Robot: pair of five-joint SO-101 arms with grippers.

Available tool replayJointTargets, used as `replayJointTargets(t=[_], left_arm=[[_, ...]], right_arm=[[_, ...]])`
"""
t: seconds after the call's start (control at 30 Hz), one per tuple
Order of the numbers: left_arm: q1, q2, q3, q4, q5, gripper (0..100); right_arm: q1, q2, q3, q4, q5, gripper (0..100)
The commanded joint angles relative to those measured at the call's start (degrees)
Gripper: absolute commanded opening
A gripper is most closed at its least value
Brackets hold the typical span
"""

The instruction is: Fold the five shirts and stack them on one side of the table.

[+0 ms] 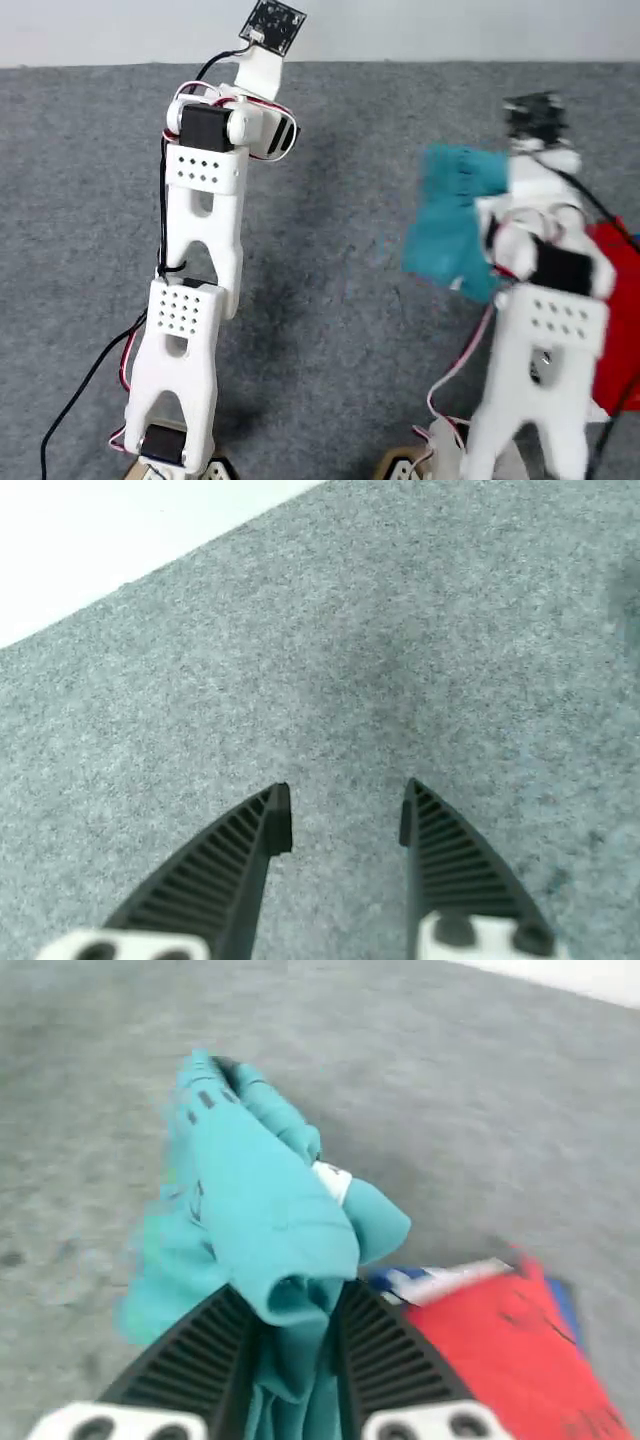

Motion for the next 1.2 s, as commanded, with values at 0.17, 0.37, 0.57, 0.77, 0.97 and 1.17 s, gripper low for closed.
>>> replayJointTargets(t=[0.17,0.37,0.57,0.77,0.97,1.17], left_arm=[[0.1,-3.7,-2.6,0.7,0.2,18],[-0.4,-3.7,-2.6,0.7,0.2,18],[-0.3,-3.6,-2.5,0.7,0.2,17],[-0.2,-3.7,2.9,0.7,0.2,17],[0.2,-3.7,5.3,0.7,0.1,17],[1.0,-3.7,8.0,0.7,0.1,17]], right_arm=[[19.1,-6.4,0.8,3.5,0.6,0.9],[31.8,-6.3,6.4,-2.9,2.9,0.9],[39.3,-6.3,13.9,-11.9,6.6,0.9],[44.4,-6.3,19.0,-18.2,6.8,0.9],[45.1,-6.3,23.6,-21.9,9.8,0.9],[45.3,-6.4,25.3,-21.4,9.2,14.1]])
